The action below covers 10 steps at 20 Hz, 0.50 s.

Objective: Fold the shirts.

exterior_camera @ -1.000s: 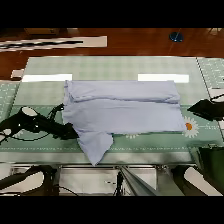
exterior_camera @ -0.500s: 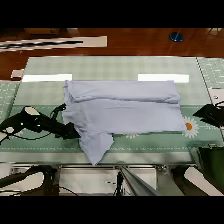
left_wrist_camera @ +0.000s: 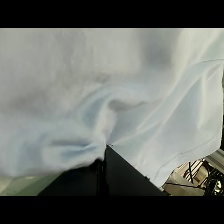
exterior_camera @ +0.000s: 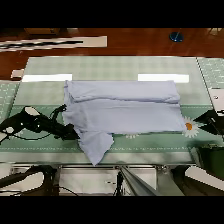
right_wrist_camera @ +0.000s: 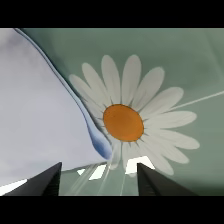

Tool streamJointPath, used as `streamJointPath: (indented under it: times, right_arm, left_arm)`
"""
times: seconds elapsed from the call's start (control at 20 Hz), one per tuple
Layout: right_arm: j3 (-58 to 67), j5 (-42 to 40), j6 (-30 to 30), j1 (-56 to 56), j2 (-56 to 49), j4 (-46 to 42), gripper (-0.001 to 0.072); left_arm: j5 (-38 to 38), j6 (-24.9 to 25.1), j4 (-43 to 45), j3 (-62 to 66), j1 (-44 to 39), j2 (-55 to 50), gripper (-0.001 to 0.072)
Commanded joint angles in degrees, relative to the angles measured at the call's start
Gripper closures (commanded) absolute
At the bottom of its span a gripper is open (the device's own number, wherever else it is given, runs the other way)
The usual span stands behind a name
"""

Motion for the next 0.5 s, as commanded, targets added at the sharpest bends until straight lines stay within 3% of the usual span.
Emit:
streamJointPath:
  times: [0.0,0.35,0.45]
  right_arm:
    - [-3.02,-2.19,-0.72,-0.31,-2.08,0.55,0.0176]
    - [-10.49,-8.74,-1.68,0.31,-2.08,5.25,0.0182]
    - [-11.54,-10.91,-1.70,3.93,-2.08,4.24,0.0229]
  left_arm:
    - [0.02,0.11,-0.02,0.00,0.04,0.04,0.0682]
    - [0.17,0.11,-1.31,0.00,0.04,0.04,0.0682]
    - [0.22,0.11,-1.38,0.00,0.04,0.04,0.0682]
